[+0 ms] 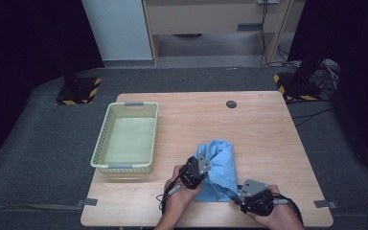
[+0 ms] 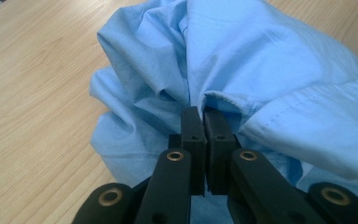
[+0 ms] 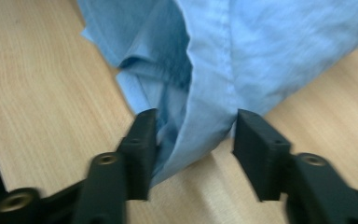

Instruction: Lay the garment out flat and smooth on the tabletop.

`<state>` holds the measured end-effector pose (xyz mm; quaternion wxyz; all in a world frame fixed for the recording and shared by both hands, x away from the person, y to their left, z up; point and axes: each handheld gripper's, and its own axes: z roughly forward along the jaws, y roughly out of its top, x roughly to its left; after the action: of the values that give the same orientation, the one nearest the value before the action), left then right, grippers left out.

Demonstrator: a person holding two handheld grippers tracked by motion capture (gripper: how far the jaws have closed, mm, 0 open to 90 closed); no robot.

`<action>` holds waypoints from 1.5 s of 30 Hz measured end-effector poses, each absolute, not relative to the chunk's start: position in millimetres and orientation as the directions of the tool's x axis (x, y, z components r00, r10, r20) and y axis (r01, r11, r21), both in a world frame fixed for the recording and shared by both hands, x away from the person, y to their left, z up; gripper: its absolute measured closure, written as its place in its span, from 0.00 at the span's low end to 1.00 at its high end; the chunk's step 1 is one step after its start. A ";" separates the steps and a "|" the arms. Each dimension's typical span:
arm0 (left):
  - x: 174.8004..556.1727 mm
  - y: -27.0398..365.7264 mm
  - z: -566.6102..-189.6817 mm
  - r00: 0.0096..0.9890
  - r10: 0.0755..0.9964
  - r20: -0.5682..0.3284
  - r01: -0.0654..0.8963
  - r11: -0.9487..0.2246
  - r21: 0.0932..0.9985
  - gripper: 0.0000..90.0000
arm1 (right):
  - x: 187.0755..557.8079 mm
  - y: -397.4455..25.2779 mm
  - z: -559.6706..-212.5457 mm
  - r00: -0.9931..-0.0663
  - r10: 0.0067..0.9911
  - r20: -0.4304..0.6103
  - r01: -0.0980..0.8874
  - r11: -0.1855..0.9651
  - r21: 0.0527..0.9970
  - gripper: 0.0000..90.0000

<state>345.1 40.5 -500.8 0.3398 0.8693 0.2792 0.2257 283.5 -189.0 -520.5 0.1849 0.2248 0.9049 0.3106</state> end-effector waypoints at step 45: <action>320.5 12.1 -524.7 0.849 0.499 0.173 0.297 -0.722 0.624 0.98 | 307.4 -240.3 -520.9 -0.740 0.662 -0.117 0.419 0.591 0.689 0.90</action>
<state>320.5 12.1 -524.7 0.3021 0.9129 0.2181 0.1668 307.4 -240.3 -520.9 0.1840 0.3098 0.8728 0.3293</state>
